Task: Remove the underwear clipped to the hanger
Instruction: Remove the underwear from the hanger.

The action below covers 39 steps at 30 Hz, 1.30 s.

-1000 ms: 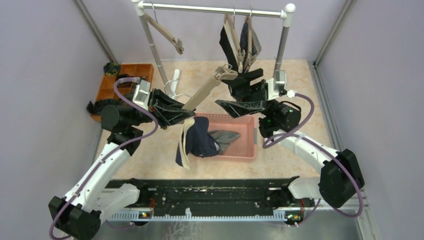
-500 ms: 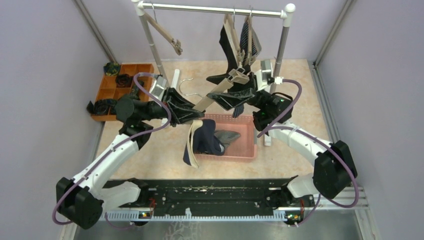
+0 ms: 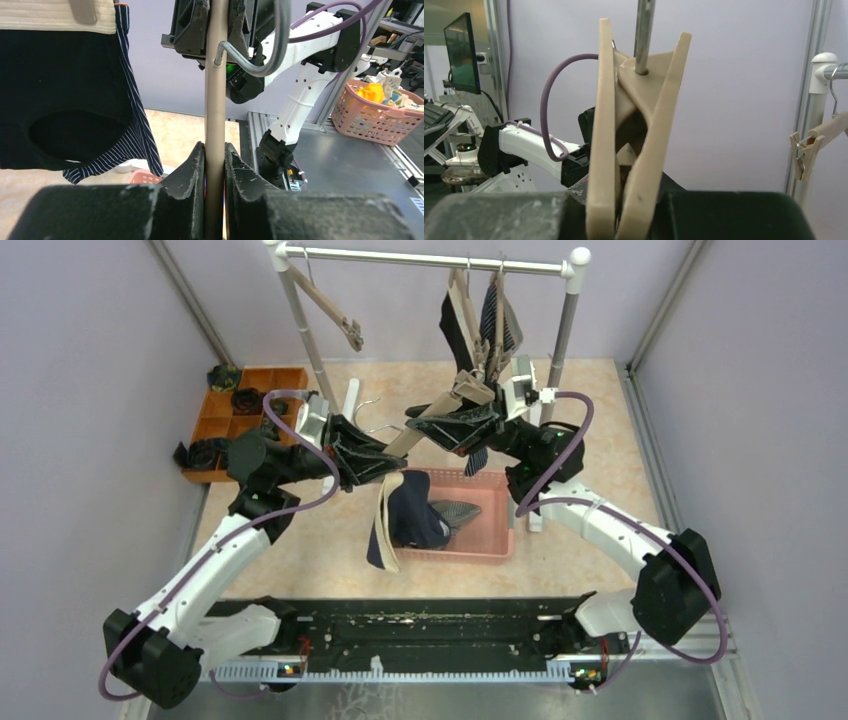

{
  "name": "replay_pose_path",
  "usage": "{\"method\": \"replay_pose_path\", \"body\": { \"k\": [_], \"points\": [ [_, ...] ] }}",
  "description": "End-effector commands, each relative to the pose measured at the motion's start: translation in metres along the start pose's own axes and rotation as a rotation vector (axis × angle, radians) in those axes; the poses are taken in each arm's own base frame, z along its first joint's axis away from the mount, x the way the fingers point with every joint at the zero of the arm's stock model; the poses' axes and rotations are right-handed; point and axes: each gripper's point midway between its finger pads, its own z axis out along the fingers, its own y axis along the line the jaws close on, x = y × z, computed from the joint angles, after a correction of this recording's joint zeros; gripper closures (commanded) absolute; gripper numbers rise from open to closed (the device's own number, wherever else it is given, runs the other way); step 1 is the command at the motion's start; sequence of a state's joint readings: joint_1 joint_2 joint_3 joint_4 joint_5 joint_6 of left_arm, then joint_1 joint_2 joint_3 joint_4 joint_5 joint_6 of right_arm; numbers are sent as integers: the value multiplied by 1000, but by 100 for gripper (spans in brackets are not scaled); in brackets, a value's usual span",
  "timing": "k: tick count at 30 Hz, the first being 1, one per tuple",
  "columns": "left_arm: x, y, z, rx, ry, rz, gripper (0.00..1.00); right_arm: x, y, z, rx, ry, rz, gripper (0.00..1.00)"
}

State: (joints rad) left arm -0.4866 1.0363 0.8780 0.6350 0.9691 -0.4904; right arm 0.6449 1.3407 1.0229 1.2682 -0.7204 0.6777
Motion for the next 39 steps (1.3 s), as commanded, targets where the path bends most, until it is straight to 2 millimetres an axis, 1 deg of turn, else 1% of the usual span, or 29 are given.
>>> {"method": "replay_pose_path", "body": {
  "k": [1,3,5,6,8,9,10,16,18,21,27,30,33,35,39],
  "points": [
    [-19,-14,1,8,-12,75,100,-21,-6,8,31,-16,-111,100],
    [-19,-9,0,-26,-4,80,100,-24,-5,7,41,-14,-129,100],
    [-18,-9,-1,-35,16,97,99,-27,-5,7,51,-11,-148,100],
    [-16,-9,-2,-37,27,103,92,-29,-4,7,53,-11,-156,100],
    [-16,-12,-4,-35,43,121,68,-33,-4,7,59,-10,-167,100],
    [-17,-13,-5,-36,43,132,63,-35,-2,7,58,-12,-173,100],
    [-19,-16,-6,-31,41,149,61,-37,-1,8,57,-14,-177,100],
    [-40,-29,-14,-62,9,258,54,-51,7,10,52,-27,-209,100],
    [-39,-29,-17,-73,16,279,53,-56,10,10,48,-41,-222,100],
    [-31,-19,-21,-126,33,278,52,-66,15,8,53,-67,-257,100],
    [-11,-11,-24,-131,68,269,52,-80,21,4,61,-97,-286,100],
    [0,-9,-25,-122,90,267,50,-84,25,3,60,-109,-292,100],
    [10,-5,-24,-116,106,252,51,-88,25,3,69,-116,-297,100],
    [16,-2,-24,-119,119,234,53,-88,25,3,71,-118,-298,100],
    [23,4,-25,-136,126,223,55,-89,24,3,74,-119,-299,100]
  ]
}}
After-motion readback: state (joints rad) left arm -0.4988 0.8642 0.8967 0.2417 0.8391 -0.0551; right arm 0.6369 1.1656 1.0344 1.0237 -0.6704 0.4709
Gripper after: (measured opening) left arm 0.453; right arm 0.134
